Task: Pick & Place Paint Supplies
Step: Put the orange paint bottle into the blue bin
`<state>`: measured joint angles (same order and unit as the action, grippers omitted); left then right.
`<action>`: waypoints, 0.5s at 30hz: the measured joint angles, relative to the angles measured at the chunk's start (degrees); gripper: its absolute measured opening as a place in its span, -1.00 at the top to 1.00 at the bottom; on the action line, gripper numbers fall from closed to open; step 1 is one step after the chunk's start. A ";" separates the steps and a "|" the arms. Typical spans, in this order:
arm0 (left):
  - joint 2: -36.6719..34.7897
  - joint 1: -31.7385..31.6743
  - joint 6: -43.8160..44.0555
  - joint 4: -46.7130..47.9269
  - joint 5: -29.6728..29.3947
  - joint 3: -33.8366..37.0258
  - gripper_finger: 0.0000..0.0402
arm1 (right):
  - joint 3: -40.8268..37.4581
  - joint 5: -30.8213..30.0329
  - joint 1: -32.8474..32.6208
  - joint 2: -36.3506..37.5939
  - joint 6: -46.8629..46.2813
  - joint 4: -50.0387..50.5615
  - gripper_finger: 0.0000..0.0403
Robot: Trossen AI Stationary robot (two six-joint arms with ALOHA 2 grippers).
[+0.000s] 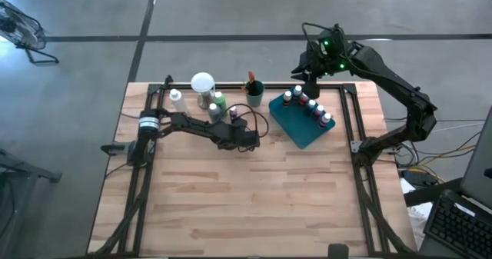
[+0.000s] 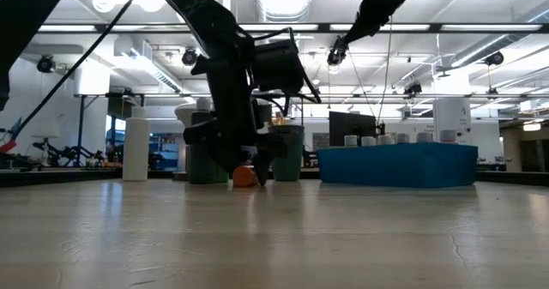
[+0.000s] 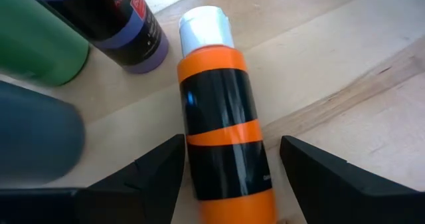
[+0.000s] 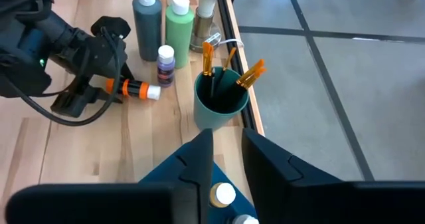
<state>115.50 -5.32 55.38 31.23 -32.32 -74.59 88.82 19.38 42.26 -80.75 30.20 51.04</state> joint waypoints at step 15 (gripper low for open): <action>0.31 -0.13 0.19 -0.28 0.67 -0.07 0.06 | 0.00 0.00 0.00 0.00 0.00 1.17 0.79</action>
<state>115.81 -5.45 55.57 30.95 -31.64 -74.65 88.82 19.38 42.26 -80.75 30.20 52.21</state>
